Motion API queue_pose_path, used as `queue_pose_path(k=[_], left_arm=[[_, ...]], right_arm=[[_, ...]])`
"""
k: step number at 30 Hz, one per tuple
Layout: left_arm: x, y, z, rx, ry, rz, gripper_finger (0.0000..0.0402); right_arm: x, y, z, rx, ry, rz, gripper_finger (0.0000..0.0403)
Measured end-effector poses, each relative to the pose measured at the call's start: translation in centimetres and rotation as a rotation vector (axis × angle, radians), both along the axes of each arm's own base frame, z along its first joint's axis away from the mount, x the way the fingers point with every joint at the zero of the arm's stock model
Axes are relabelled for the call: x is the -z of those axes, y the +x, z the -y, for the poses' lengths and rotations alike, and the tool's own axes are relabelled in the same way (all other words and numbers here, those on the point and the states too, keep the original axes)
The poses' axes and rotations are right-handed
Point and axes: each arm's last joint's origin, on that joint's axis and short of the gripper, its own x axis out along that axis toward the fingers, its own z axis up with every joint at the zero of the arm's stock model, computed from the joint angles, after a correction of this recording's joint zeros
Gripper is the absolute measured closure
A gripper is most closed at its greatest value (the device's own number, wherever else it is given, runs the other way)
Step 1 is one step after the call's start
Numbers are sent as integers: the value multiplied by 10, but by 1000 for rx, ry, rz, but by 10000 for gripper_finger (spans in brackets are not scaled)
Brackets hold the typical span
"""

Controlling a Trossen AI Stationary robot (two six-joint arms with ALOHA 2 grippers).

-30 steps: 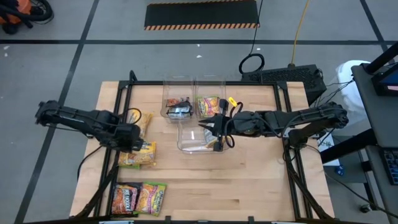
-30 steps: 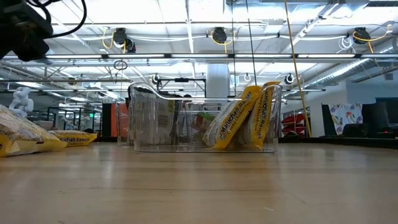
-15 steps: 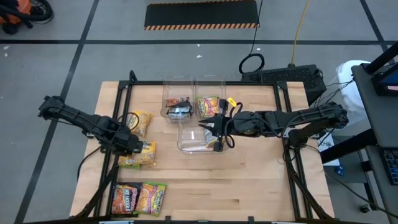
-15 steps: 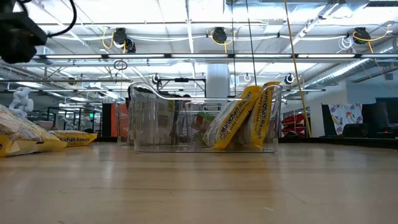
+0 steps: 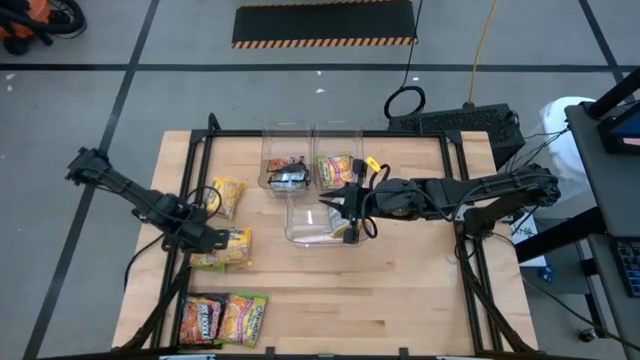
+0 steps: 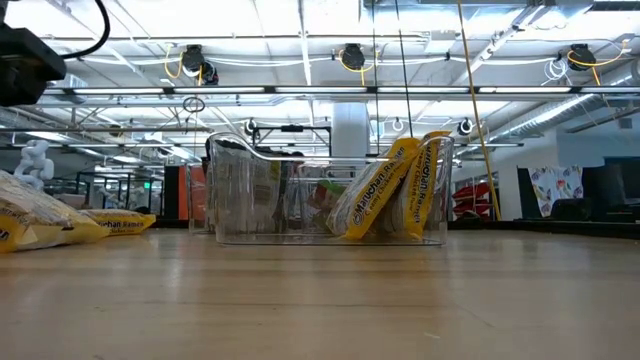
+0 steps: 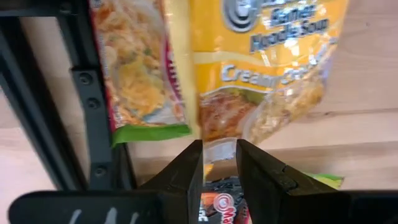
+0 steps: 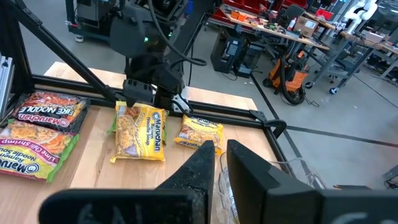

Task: Sort Maruchan noodles
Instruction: Put the yellow noodle pack into the bottom transparent bin

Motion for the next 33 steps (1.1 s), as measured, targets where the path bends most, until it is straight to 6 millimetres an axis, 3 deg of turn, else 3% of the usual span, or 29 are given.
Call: queue_pose_path(k=[33], left_arm=[[9, -10, 7, -21, 91, -23, 298]], right_arm=[[0, 0, 0, -3, -10, -2, 362]])
